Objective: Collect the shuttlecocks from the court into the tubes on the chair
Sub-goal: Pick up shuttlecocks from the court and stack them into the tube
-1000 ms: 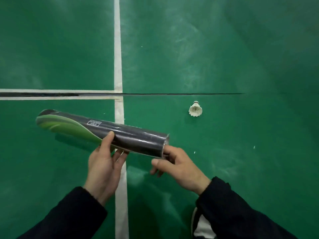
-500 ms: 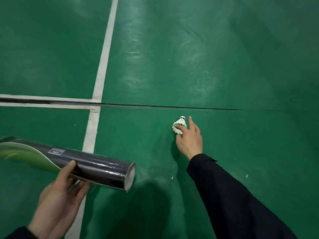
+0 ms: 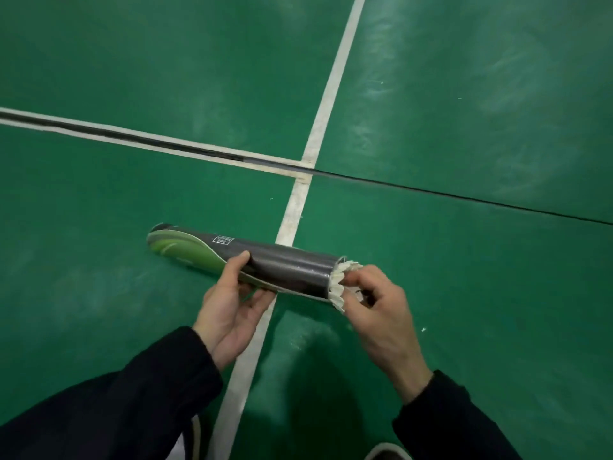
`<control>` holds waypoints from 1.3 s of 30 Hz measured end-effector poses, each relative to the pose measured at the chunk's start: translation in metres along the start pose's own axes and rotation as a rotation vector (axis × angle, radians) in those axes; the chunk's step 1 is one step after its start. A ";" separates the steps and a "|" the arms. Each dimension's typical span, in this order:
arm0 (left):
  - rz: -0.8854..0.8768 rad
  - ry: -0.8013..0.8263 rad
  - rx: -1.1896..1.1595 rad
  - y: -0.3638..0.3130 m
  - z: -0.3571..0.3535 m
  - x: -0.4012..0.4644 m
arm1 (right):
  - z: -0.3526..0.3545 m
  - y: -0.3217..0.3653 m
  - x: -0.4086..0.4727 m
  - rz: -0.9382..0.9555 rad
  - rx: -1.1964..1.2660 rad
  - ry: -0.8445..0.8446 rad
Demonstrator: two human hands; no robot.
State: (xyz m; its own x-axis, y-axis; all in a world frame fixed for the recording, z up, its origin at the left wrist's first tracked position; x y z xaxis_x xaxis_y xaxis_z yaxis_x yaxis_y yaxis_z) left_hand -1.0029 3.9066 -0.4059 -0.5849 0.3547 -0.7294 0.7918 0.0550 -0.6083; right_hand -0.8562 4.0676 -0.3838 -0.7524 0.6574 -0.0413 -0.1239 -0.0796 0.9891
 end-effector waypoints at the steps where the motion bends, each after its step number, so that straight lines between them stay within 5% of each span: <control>1: -0.011 -0.022 -0.017 -0.008 0.009 -0.005 | -0.011 0.007 0.002 0.056 -0.073 -0.018; 6: -0.217 -0.193 -0.095 -0.058 0.083 -0.059 | -0.093 0.059 -0.002 0.240 -0.071 0.019; 12: -0.431 -0.504 -0.308 -0.070 0.217 -0.178 | -0.227 0.103 -0.074 0.491 0.212 0.543; 17: -0.529 -0.755 -0.407 -0.044 0.303 -0.271 | -0.319 0.103 -0.172 0.293 0.123 1.055; 23: -0.508 -0.843 -0.550 0.030 0.362 -0.325 | -0.364 0.094 -0.252 -0.052 -0.072 1.624; 26: -0.506 -0.837 -0.714 0.071 0.392 -0.343 | -0.386 0.103 -0.286 -0.116 -0.006 1.623; 29: -0.552 -0.836 -0.857 0.093 0.428 -0.366 | -0.408 0.120 -0.314 0.054 0.034 1.449; 34: -0.665 -0.847 -0.979 0.132 0.505 -0.417 | -0.452 0.136 -0.400 0.092 -0.123 1.646; 39: -0.690 -0.836 -1.050 0.179 0.542 -0.462 | -0.477 0.134 -0.482 -0.354 -0.257 1.880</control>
State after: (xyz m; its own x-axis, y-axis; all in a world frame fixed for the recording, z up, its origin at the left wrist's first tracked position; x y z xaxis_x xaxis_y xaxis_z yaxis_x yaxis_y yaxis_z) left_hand -0.6860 3.2464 -0.3481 -0.5261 -0.6171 -0.5852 -0.1217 0.7357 -0.6663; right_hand -0.8190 3.3830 -0.2988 -0.2790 -0.8463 -0.4537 -0.3494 -0.3507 0.8689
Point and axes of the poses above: each hand's wrist, its own x-axis towards the middle knuckle, its own z-axis out of the back of the hand, y = z × x, the point moved 4 cm from there along x, towards the middle knuckle, and after that the axes turned 9 degrees about x, right-handed, at the moved point
